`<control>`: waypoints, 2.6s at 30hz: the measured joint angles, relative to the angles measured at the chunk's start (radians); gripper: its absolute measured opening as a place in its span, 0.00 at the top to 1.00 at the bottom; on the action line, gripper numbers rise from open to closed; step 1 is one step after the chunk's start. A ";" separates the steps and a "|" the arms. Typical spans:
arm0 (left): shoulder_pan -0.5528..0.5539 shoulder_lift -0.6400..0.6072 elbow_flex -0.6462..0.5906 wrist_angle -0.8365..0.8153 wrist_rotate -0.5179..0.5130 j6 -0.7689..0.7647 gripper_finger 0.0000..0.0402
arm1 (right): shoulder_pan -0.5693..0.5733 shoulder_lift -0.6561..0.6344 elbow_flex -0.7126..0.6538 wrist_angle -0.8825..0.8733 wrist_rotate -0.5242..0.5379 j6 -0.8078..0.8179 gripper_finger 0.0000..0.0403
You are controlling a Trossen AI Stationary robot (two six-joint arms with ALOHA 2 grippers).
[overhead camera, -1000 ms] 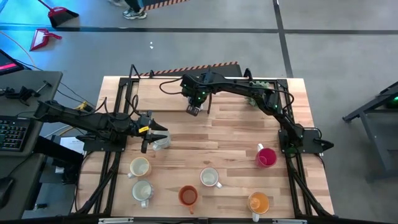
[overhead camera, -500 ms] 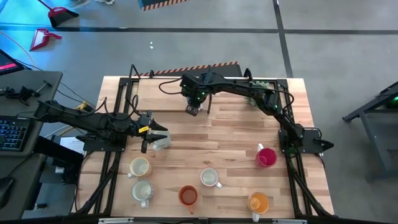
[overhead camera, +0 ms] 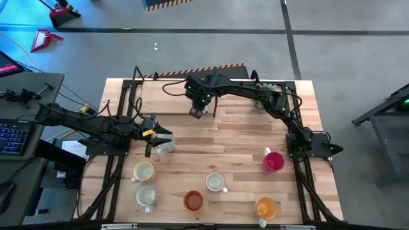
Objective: Place coffee mugs
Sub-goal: Put the blue mug on the shelf, then put the green patterned mug on the shelf
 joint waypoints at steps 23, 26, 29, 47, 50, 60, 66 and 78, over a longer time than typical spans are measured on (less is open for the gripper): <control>0.000 0.000 0.000 -0.002 0.000 0.008 0.65 | 0.092 -0.209 0.114 -0.208 0.056 0.020 0.83; 0.000 0.000 0.000 0.000 0.000 0.008 0.65 | 0.131 -0.239 0.114 -0.278 0.104 0.048 0.83; 0.000 0.000 0.000 0.000 0.000 0.007 0.65 | 0.181 -0.248 0.113 -0.347 0.150 0.079 0.83; 0.000 0.000 0.000 0.000 -0.001 -0.011 0.65 | 0.540 -0.258 -0.055 -0.364 0.270 0.347 0.83; 0.000 0.000 0.000 0.000 0.004 -0.024 0.65 | 0.592 -0.256 -0.123 -0.286 0.247 0.378 0.83; 0.000 0.000 0.000 0.000 0.022 -0.038 0.65 | 0.709 -0.256 -0.278 -0.211 0.254 0.559 0.83; 0.000 0.000 0.000 -0.084 0.022 -0.147 0.65 | 0.744 -0.258 -0.278 -0.237 0.437 0.645 0.83; 0.034 0.008 0.128 -0.027 0.080 -0.099 0.61 | 0.746 -0.383 -0.278 -0.358 0.784 0.778 0.83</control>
